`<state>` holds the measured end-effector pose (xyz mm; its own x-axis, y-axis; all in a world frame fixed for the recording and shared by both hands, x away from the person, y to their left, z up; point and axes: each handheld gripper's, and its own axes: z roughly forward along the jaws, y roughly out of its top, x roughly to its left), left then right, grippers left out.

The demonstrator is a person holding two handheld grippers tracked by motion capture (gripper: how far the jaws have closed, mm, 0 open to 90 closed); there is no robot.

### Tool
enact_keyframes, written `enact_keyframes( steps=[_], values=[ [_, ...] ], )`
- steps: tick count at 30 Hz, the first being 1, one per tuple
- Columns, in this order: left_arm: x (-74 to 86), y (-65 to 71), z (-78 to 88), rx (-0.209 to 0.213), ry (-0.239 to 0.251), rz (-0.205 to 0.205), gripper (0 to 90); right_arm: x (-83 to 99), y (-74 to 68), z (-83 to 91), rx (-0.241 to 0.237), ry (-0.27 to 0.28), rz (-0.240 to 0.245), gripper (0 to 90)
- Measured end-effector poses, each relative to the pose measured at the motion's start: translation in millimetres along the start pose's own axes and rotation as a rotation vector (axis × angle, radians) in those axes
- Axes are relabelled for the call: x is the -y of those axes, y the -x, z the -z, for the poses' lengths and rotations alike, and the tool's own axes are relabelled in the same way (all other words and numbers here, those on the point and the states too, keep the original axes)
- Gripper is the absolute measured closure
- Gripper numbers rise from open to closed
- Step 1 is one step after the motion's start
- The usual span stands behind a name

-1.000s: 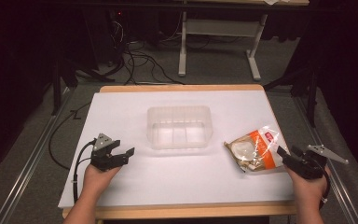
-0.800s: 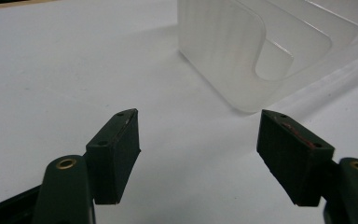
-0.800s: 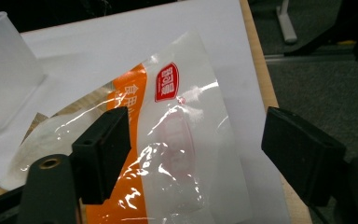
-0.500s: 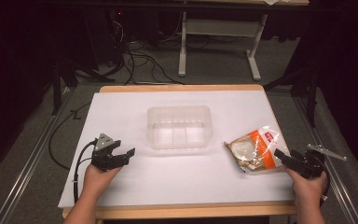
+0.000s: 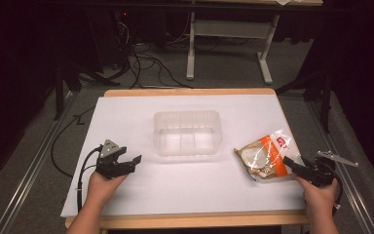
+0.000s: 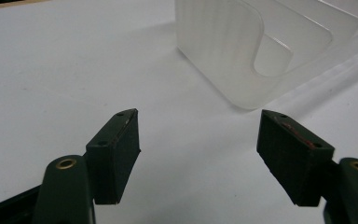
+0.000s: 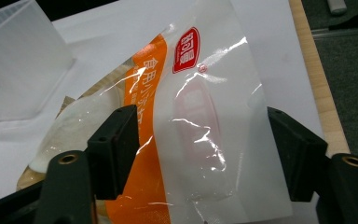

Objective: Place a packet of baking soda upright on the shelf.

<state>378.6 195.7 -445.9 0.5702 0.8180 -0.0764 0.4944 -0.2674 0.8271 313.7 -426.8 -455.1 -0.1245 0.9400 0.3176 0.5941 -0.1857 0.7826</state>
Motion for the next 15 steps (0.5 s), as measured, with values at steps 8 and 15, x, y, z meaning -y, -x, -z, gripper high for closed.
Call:
enact_keyframes(
  steps=[8, 15],
  values=[
    [-0.1, 0.1, 0.2, -0.001, 0.001, -0.001, 30.3, -3.4, -9.2, 12.2, -0.011, 0.067, 0.040, 43.8],
    [-0.2, 0.3, 0.6, -0.003, 0.000, -0.004, 30.3, -6.3, -23.3, 18.6, -0.014, 0.108, 0.090, 46.2]
  ],
)
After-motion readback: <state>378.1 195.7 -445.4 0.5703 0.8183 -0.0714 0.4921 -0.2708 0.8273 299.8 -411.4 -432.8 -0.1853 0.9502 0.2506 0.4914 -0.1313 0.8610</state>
